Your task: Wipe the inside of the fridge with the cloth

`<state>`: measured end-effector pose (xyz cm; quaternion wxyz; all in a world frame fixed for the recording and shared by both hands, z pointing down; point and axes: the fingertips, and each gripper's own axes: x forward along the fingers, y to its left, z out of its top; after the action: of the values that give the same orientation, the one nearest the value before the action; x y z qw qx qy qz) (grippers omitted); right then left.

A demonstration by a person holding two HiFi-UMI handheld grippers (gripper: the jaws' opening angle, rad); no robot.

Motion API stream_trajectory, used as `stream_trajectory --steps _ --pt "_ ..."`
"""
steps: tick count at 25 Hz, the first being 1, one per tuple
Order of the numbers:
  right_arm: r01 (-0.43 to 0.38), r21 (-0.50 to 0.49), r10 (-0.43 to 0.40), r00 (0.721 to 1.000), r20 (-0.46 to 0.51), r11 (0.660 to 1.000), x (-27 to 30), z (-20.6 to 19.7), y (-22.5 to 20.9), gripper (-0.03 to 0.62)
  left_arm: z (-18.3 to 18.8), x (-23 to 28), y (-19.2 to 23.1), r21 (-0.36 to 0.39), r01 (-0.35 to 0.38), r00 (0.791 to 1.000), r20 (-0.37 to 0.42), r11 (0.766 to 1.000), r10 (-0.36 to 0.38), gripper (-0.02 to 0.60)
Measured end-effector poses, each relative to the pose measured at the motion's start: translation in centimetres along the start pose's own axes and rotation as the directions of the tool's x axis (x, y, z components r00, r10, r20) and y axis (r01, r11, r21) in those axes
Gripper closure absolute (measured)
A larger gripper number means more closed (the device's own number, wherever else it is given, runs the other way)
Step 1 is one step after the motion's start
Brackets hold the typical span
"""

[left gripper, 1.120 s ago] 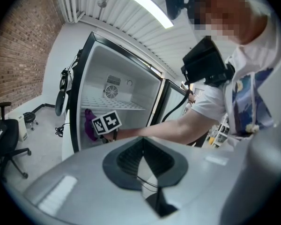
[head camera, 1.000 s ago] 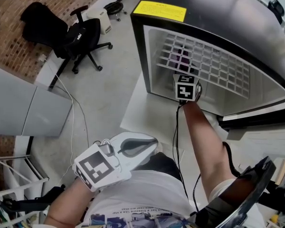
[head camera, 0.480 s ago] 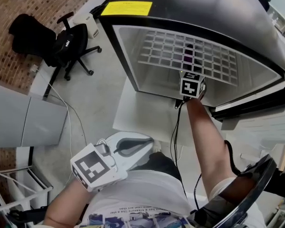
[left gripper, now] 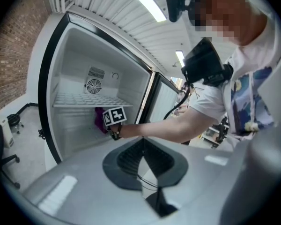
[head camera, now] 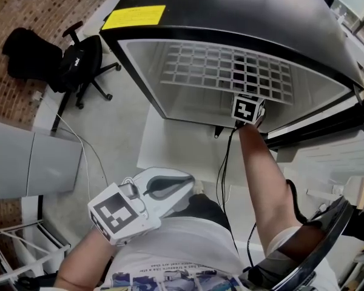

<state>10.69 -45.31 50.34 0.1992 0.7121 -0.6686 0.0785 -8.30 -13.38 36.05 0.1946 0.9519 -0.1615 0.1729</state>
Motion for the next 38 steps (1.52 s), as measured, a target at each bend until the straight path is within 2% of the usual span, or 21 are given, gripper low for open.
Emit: stream_trajectory --steps 6,10,15,21,25,29,38 --pt "0.1 0.076 -0.1 0.995 -0.003 0.992 -0.9 -0.8 -2.8 0.542 0.1 0.5 0.1 -0.001 0.019 1.0 -0.001 1.0 -0.019 0.575" --pt "0.142 0.157 -0.139 0.99 -0.027 0.977 -1.5 -1.7 -3.8 0.542 0.2 0.4 0.3 0.001 0.027 1.0 0.004 1.0 -0.027 0.575" --pt "0.19 0.209 -0.184 0.982 -0.05 0.959 -2.3 -2.3 -5.4 0.542 0.3 0.0 0.7 -0.001 0.032 0.999 0.009 0.999 -0.032 0.575" --pt "0.206 0.276 -0.204 0.978 -0.037 0.939 -3.2 -2.0 -5.4 0.542 0.4 -0.2 0.7 0.0 0.048 0.999 0.016 0.999 -0.048 0.575" --pt "0.239 0.307 -0.23 0.971 -0.063 0.921 -3.6 -2.5 -6.0 0.542 0.2 -0.5 0.7 0.003 0.053 0.998 0.019 0.999 -0.053 0.575" --pt "0.248 0.303 -0.246 0.968 -0.046 0.92 -4.4 -2.5 -6.1 0.543 -0.3 -0.8 0.3 0.01 0.062 0.998 0.009 0.998 -0.062 0.575" --pt "0.287 0.362 -0.289 0.956 -0.05 0.887 -8.5 -3.0 -6.4 0.543 -1.2 -2.2 -1.2 0.03 0.099 0.995 -0.002 0.995 -0.099 0.575"
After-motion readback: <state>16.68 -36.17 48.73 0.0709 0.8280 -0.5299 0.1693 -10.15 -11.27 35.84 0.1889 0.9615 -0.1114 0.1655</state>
